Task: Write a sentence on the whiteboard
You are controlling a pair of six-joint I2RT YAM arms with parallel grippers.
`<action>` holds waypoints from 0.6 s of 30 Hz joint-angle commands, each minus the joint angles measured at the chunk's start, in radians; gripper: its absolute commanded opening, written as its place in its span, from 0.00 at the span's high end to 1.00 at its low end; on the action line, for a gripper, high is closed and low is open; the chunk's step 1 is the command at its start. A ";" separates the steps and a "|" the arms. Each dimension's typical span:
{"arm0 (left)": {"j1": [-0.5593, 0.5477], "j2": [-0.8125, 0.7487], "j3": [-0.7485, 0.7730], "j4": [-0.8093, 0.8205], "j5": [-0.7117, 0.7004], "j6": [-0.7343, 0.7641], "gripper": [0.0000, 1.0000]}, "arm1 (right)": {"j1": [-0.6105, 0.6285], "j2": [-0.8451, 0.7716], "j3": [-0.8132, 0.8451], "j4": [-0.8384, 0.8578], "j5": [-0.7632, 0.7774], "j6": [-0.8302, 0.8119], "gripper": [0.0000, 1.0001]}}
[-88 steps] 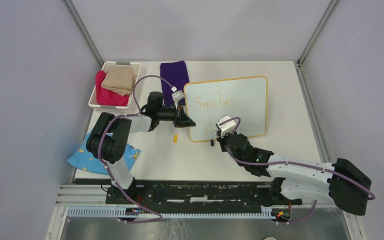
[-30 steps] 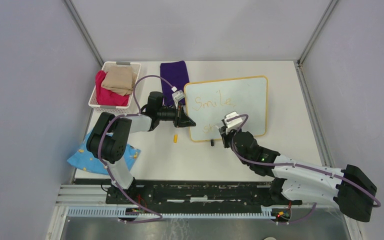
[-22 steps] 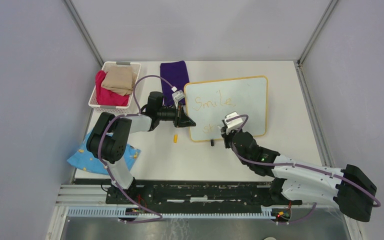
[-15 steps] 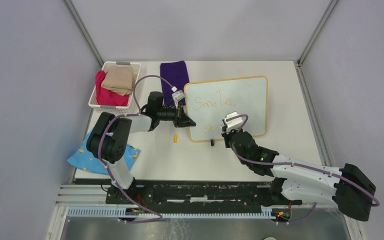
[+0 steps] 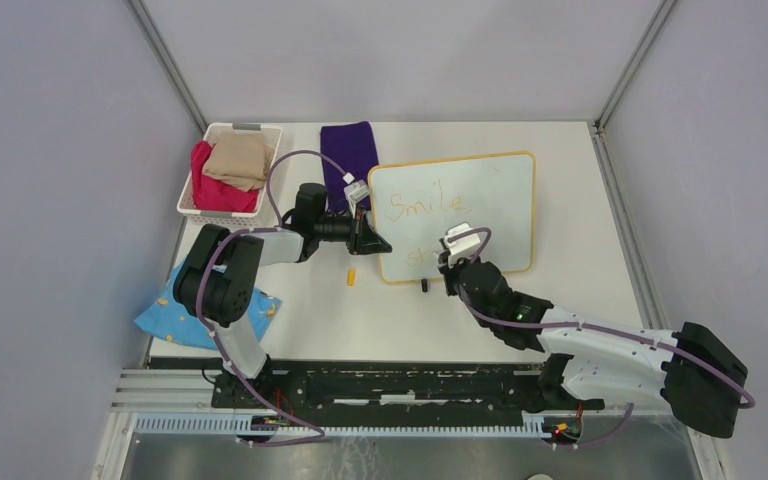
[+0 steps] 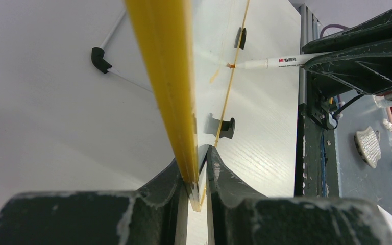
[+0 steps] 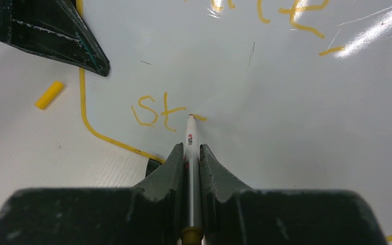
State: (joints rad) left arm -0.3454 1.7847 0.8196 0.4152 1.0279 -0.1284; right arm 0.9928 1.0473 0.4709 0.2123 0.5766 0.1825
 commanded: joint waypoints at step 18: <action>-0.038 0.080 -0.027 -0.144 -0.222 0.153 0.98 | -0.009 -0.062 -0.069 -0.022 0.013 0.022 1.00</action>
State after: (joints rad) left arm -0.3466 1.7851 0.8223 0.4118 1.0290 -0.1173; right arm 0.9928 1.0077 0.4076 0.2100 0.5312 0.2047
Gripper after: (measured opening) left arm 0.209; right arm 0.177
